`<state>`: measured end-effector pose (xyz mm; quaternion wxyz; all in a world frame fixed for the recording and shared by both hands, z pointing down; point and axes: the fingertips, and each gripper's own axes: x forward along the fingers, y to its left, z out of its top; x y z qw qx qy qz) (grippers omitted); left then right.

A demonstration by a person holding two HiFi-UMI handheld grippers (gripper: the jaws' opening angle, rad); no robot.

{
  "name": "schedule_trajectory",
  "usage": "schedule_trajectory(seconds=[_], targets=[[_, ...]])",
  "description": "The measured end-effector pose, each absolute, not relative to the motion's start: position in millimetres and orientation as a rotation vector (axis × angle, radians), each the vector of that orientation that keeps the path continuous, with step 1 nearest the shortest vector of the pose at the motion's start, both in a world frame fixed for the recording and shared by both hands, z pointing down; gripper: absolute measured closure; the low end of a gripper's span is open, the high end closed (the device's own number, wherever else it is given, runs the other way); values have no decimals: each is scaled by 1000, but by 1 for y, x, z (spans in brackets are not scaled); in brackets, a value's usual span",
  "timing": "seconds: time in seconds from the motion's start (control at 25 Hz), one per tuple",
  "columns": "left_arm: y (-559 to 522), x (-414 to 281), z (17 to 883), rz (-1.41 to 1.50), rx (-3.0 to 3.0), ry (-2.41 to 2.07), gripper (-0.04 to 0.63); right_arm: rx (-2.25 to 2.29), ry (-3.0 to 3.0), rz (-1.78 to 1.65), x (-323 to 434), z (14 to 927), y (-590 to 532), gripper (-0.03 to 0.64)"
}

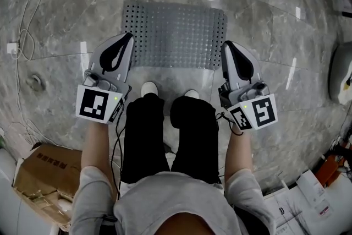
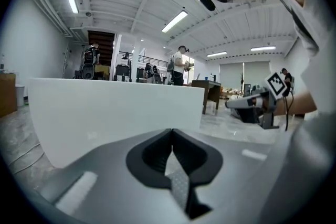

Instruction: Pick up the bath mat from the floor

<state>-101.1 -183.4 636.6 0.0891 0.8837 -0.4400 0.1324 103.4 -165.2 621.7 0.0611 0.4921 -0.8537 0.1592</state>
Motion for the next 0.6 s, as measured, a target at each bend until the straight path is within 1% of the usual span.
schedule_trajectory(seconds=[0.44, 0.6], targets=[[-186, -102, 771, 484, 2649, -1293, 594, 1499, -2583, 409, 121, 751, -178, 616], [-190, -108, 808, 478, 2659, -1317, 594, 1489, -2601, 402, 119, 790, -180, 617]])
